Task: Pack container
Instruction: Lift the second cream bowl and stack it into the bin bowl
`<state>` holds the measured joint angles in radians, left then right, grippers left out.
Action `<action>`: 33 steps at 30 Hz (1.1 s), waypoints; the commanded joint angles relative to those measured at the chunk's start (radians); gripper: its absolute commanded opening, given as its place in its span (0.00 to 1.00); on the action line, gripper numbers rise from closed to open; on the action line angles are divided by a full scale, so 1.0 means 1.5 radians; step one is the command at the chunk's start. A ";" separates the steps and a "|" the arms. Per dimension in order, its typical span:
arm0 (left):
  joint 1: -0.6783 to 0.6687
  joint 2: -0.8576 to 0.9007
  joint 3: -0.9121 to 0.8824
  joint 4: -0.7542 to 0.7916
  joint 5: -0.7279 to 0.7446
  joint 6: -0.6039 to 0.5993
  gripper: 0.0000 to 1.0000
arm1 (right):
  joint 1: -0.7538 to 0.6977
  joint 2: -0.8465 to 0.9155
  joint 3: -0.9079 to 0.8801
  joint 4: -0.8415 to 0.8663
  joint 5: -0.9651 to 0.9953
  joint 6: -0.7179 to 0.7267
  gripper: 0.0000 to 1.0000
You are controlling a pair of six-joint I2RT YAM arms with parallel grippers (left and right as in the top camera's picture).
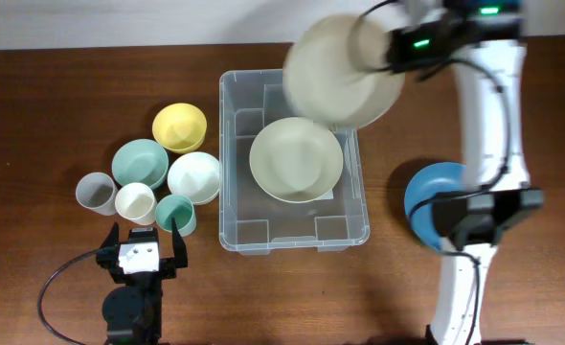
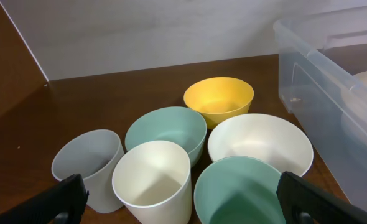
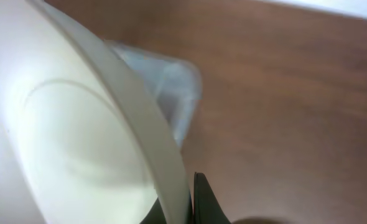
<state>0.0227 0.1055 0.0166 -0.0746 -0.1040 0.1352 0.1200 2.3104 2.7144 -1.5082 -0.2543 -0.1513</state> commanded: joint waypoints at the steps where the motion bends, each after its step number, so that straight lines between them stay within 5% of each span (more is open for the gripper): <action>1: -0.001 -0.003 -0.005 0.002 0.007 0.008 0.99 | 0.049 -0.007 -0.012 -0.023 0.112 -0.019 0.04; 17: -0.001 -0.003 -0.005 0.002 0.007 0.008 0.99 | 0.146 -0.007 -0.185 0.056 0.055 -0.016 0.06; 18: -0.001 -0.003 -0.005 0.002 0.007 0.008 0.99 | 0.147 -0.007 -0.187 0.060 0.053 -0.016 0.28; 19: -0.001 -0.003 -0.005 0.002 0.007 0.008 0.99 | 0.147 -0.007 -0.186 0.063 0.054 -0.016 0.64; 21: -0.001 -0.003 -0.005 0.002 0.007 0.008 0.99 | 0.146 -0.008 -0.184 0.066 0.054 -0.016 0.81; 33: -0.001 -0.003 -0.005 0.002 0.007 0.008 0.99 | 0.030 -0.033 -0.046 -0.021 0.113 0.092 0.86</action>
<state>0.0227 0.1055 0.0166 -0.0742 -0.1040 0.1352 0.2359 2.3089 2.5824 -1.5055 -0.1501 -0.0814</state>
